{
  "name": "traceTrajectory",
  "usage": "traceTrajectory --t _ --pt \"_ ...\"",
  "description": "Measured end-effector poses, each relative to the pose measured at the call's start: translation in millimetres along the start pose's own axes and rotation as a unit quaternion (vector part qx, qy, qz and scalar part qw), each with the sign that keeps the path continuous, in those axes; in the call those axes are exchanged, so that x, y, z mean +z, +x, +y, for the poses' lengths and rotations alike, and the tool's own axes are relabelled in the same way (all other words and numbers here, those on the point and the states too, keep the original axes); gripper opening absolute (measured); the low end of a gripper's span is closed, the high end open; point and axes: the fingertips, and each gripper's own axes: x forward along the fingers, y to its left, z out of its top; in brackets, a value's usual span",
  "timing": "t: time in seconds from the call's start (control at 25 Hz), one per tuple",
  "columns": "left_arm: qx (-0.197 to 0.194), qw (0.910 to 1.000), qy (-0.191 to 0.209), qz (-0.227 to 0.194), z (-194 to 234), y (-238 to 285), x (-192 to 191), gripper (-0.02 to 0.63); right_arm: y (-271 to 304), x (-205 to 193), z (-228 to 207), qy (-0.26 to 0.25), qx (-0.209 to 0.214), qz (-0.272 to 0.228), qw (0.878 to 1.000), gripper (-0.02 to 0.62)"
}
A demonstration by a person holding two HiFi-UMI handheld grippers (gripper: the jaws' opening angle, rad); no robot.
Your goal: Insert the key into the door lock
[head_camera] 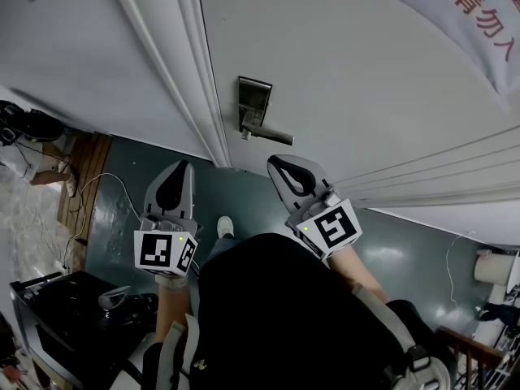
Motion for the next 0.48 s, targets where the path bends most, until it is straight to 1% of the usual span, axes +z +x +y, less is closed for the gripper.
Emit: traceTrajectory --t 0.2,0.32,0.48 --pt "0.005 1.0000 -0.003 -0.004 -0.3 -5.7 1.0 0.009 -2.7 -0.3 4.6 -0.003 0.003 -0.004 1.000 0.023" --pt "0.008 1.0000 -0.004 -0.004 -1.0 -9.3 2.3 0.009 -5.3 -3.4 6.5 0.002 0.001 0.002 1.000 0.023" --pt "0.006 1.0000 0.003 0.001 -4.5 -12.4 0.2 0.009 -7.5 -5.5 8.0 0.007 -0.001 0.001 1.000 0.023"
